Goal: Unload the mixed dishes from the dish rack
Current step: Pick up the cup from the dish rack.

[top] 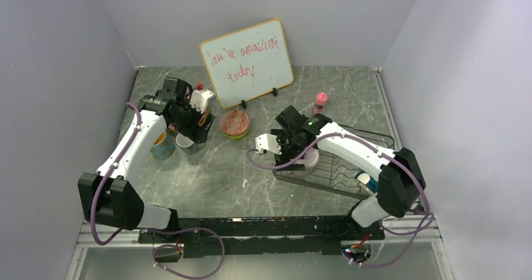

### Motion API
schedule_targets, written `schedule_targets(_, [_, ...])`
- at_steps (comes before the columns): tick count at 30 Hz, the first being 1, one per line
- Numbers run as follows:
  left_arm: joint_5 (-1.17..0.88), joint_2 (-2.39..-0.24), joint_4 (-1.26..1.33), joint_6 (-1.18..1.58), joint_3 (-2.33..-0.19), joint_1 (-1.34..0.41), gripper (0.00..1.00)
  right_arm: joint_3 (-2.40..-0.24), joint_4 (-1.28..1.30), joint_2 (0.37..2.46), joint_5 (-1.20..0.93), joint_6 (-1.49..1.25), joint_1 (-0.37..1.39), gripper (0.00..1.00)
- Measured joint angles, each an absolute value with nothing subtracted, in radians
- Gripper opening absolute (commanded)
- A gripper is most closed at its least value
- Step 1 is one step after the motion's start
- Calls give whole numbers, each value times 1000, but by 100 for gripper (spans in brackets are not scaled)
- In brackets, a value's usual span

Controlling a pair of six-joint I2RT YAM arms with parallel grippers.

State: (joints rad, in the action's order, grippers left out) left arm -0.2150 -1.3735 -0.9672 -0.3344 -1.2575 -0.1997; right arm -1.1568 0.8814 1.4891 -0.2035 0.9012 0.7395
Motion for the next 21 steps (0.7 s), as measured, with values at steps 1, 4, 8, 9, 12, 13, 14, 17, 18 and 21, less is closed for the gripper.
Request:
schedule_targets(1, [-216,-1374,-967,-335,-1258,-200,86,-1157,881,1500,-189,904,743,94])
schedule_targets(4, [-217,-1374,-967,-335,-1258,-200,86,-1158,880,1528,-160,907,743,91])
schedule_targets(8, [-218,-1374,-967,-335,-1258,-200,85,-1161,873,1549,-123,906,743,83])
schedule_targets(9, [-220,-1374,-967,-335,-1258,-200,85,-1161,871,1551,-112,905,743,81])
schedule_targets(12, [-223,-1374,-967,-335,-1258,-200,85,-1161,866,1551,-91,901,743,74])
schedule_targets(13, [-223,-1374,-967,-335,-1258,-200,85,-1161,866,1551,-87,897,743,71])
schedule_targets(14, [-223,-1374,-967,-335,-1258,-200,85,-1161,867,1551,-85,895,742,69])
schedule_targets(17, [-224,-1374,-967,-335,-1258,-199,85,-1161,867,1550,-85,879,735,66])
schedule_targets(18, [-224,-1374,-966,-335,-1258,-200,85,-1161,868,1550,-84,873,730,66])
schedule_targets(21, [-224,-1373,-966,-335,-1258,-200,85,-1161,869,1550,-87,858,719,68])
